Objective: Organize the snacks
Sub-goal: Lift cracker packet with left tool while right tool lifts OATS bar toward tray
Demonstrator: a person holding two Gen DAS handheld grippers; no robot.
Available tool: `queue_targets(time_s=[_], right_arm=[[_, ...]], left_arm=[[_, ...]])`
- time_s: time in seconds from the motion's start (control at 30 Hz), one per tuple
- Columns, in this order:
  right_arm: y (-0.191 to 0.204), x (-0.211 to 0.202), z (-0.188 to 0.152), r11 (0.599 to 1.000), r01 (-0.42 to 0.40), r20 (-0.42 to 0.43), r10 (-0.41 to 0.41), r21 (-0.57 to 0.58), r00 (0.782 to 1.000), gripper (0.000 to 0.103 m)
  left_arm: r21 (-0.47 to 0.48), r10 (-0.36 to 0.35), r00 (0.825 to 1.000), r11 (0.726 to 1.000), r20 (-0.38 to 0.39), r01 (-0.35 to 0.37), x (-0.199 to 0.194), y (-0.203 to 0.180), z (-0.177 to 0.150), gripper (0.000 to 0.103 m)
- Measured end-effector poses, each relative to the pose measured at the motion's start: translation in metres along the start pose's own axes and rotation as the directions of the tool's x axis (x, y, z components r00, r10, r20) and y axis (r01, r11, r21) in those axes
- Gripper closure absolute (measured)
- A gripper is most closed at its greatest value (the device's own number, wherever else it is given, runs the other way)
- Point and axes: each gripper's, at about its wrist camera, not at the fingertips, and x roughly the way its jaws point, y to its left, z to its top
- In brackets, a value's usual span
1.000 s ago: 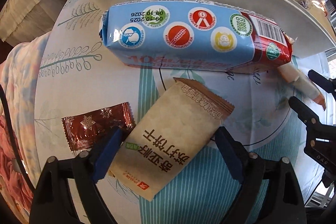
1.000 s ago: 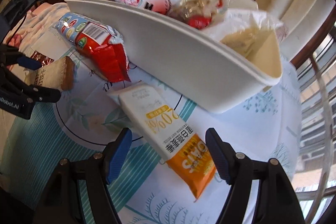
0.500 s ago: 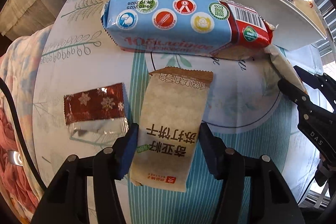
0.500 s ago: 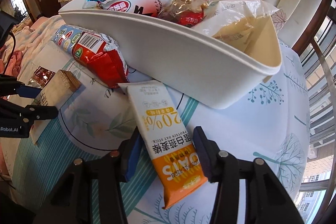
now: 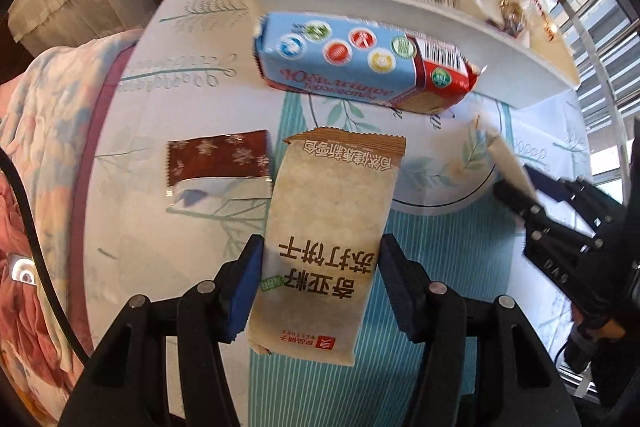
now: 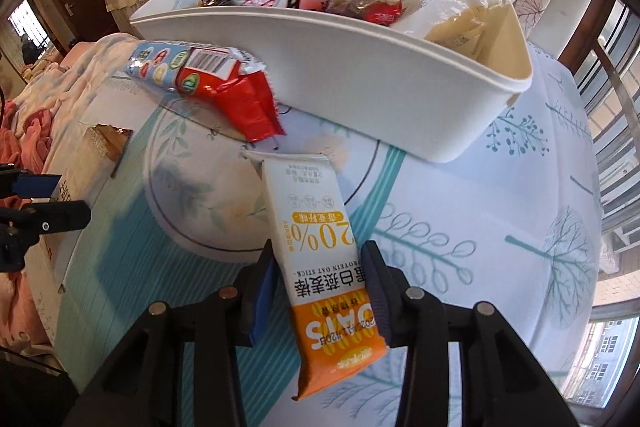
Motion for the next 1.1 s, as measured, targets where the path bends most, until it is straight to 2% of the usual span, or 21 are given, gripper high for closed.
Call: queue_targets(time_s=[0.37, 0.67, 0.97, 1.1], right_arm=[[0.054, -0.025, 0.001, 0.993, -0.116, 0.011, 0.116, 0.003, 0.993, 0.062], [0.100, -0.062, 0.027, 0.984, -0.176, 0.103, 0.178, -0.031, 0.979, 0.062], [0.114, -0.093, 0.071, 0.990, -0.139, 0.233, 0.140, -0.022, 0.962, 0.062], [0.109, -0.107, 0.088, 0.994, -0.109, 0.290, 0.106, -0.005, 0.951, 0.062]], left_arm=[[-0.038, -0.019, 0.999, 0.999, 0.048, 0.020, -0.049, 0.041, 0.017, 0.047], [-0.011, -0.023, 0.995, 1.000, 0.096, 0.025, -0.092, 0.068, 0.046, 0.047], [0.043, -0.043, 0.986, 0.998, 0.161, 0.036, -0.129, 0.078, 0.088, 0.047], [0.071, -0.058, 0.976, 0.997, 0.208, 0.044, -0.141, 0.074, 0.112, 0.047]])
